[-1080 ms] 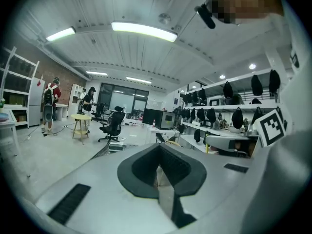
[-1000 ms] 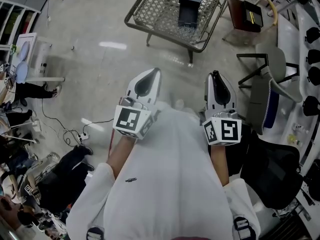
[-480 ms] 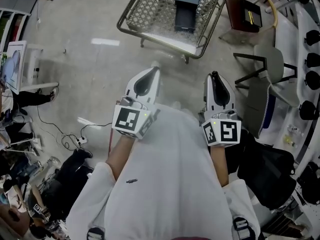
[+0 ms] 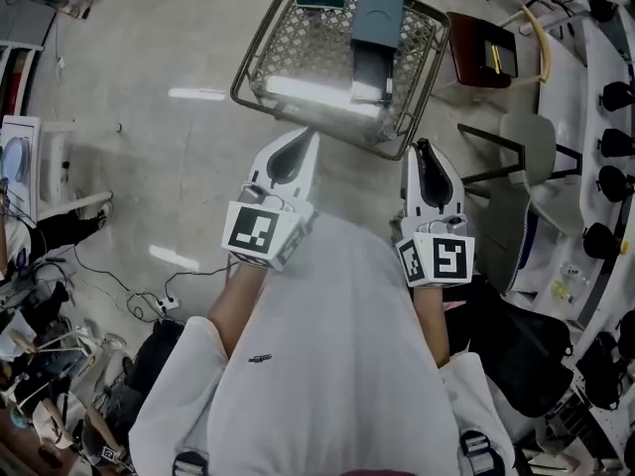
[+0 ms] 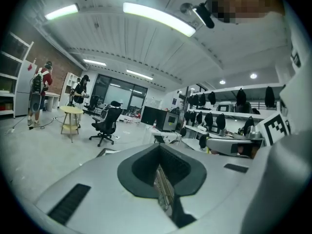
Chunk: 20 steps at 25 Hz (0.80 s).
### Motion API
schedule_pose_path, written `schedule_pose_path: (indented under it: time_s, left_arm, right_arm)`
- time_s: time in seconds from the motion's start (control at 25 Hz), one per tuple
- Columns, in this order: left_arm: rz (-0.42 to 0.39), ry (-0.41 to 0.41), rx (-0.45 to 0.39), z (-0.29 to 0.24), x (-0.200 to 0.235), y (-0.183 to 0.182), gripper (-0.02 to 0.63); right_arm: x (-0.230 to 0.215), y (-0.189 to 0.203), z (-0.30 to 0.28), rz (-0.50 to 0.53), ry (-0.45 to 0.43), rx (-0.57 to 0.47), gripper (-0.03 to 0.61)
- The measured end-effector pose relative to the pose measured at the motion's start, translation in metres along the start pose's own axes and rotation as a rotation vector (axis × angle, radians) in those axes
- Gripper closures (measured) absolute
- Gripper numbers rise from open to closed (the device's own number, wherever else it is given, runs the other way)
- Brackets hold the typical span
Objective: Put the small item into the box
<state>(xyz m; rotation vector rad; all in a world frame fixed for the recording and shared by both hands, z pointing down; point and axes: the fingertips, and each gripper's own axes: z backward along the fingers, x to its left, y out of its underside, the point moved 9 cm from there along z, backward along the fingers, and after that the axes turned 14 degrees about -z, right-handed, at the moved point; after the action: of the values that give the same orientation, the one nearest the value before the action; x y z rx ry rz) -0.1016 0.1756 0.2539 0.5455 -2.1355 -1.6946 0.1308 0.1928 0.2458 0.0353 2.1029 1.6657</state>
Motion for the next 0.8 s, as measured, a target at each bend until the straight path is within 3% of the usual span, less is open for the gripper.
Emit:
schedule_pose_path:
  time_s: [0.4,0.6,0.8]
  left_arm:
    - [-0.013,0.053,-0.017,-0.068,0.095,-0.017,0.612]
    - [-0.047,0.092,-0.023,-0.087,0.114,-0.019,0.612]
    - [-0.031,0.092,-0.037,-0.106,0.113,-0.028,0.612]
  right_arm:
    - [0.016,-0.013,-0.109,0.000,0.055,-0.011,0.523]
    - [0.018,-0.015,-0.136,-0.023,0.065,-0.018,0.523]
    - [0.007,-0.025,-0.148,-0.009,0.051,-0.023,0.523]
